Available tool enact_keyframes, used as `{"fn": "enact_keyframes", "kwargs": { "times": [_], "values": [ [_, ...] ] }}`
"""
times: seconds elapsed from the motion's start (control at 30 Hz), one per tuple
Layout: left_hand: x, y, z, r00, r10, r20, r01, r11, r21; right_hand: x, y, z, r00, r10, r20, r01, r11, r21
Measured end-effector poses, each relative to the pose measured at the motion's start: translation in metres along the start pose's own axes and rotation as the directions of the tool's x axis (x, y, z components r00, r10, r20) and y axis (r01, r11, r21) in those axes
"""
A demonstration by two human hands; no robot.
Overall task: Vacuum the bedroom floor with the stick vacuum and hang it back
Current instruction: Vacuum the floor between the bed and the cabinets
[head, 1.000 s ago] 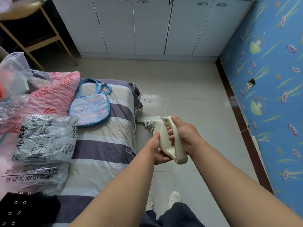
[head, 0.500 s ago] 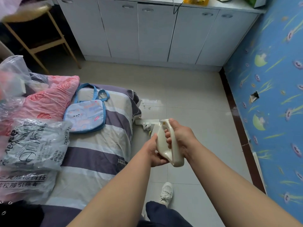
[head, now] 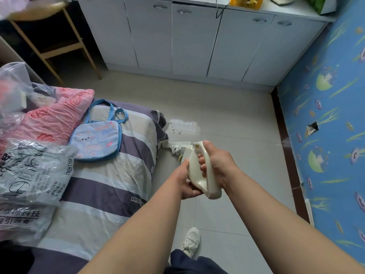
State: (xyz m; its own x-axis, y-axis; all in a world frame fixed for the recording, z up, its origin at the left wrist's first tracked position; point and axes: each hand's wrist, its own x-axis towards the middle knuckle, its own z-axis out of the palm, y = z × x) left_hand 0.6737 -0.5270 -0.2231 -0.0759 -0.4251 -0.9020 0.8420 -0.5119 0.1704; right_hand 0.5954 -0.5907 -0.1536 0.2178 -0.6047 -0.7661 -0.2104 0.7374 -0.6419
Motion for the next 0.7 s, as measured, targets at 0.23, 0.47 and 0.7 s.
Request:
{"fn": "enact_keyframes", "kwargs": {
  "times": [0.23,0.47,0.7],
  "values": [
    [0.007,0.003,0.022,1.000,0.011,0.014,-0.011,0.998,-0.059,0.013,-0.015,-0.015,0.999,0.011,0.042,-0.009,1.000,-0.027],
    [0.011,0.007,0.038,0.999,0.024,0.021,-0.023,0.998,-0.062,0.025,-0.027,-0.025,0.998,0.000,0.069,0.003,0.999,-0.043],
    [0.013,0.021,0.047,0.999,0.048,0.010,-0.047,0.997,-0.060,0.038,-0.040,-0.021,0.998,0.003,0.067,0.001,0.998,-0.059]
  ]
}}
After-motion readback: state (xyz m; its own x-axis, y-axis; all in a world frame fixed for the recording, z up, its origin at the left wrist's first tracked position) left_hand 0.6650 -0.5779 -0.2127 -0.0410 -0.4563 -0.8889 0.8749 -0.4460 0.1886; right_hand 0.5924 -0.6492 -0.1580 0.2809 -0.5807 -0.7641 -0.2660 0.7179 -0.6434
